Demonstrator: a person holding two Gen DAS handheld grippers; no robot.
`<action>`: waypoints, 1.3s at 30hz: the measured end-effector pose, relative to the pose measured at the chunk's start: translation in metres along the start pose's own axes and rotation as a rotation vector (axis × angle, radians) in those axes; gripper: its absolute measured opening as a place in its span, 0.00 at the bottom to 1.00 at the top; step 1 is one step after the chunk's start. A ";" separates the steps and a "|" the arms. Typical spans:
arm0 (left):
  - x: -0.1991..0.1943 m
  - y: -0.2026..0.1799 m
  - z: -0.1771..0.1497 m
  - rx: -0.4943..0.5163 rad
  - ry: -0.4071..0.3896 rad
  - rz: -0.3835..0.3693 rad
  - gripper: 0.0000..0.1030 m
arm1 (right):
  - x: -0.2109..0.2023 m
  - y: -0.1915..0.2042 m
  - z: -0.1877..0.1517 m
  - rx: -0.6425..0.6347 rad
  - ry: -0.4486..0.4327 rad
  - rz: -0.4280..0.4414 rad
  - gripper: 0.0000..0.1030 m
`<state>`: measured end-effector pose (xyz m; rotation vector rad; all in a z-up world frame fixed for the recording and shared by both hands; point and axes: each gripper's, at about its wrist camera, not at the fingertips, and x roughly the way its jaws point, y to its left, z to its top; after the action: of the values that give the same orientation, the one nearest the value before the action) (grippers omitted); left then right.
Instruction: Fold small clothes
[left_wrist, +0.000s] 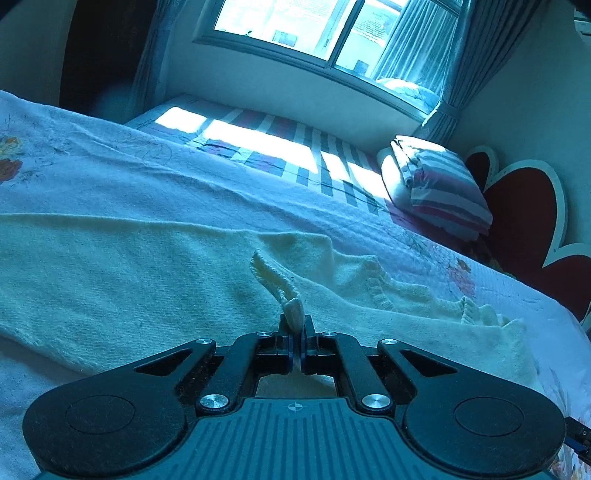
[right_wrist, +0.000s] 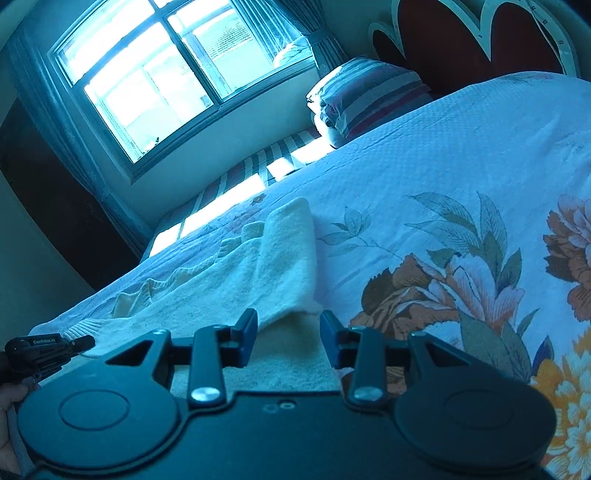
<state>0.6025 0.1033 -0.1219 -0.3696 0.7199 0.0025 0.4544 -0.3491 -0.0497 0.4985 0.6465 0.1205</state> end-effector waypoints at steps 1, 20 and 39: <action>0.004 0.003 -0.003 0.010 0.019 0.009 0.03 | 0.003 0.000 0.000 -0.004 -0.002 -0.009 0.37; 0.006 0.010 -0.014 0.048 0.008 0.010 0.03 | 0.070 -0.013 0.047 0.007 -0.002 -0.017 0.27; -0.015 0.011 -0.031 0.008 -0.068 0.016 0.03 | 0.145 -0.009 0.081 -0.132 0.071 -0.039 0.07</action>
<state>0.5696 0.1048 -0.1375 -0.3544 0.6557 0.0270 0.6178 -0.3520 -0.0778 0.3552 0.7122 0.1440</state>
